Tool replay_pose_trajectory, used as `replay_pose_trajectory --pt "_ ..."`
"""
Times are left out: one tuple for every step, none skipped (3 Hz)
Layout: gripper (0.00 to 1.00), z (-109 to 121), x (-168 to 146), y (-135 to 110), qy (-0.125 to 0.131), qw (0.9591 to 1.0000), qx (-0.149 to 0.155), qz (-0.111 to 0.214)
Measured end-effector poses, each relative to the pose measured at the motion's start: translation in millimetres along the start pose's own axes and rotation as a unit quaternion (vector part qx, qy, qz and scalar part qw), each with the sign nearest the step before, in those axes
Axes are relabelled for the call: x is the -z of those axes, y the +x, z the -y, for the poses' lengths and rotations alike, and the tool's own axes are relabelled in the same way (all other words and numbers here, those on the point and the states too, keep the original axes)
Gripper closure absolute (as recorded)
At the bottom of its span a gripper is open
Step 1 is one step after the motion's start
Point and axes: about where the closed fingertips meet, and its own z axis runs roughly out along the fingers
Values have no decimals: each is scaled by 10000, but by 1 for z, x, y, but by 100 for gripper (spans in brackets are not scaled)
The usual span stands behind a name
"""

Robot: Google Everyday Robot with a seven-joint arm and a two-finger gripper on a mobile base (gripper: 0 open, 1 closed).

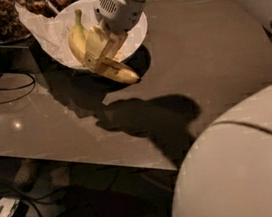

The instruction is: Pick banana from white bowl

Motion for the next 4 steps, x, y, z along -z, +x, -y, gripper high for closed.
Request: replay_pose_trajectory --pt "100 -18 -1 -5 -111 9997 210 -60" --pt "100 -31 -10 -10 -290 9986 396 -194" --pt "100 -40 -18 -15 -413 9970 568 -319" --pt "100 -40 -18 -15 -414 9970 568 -319"
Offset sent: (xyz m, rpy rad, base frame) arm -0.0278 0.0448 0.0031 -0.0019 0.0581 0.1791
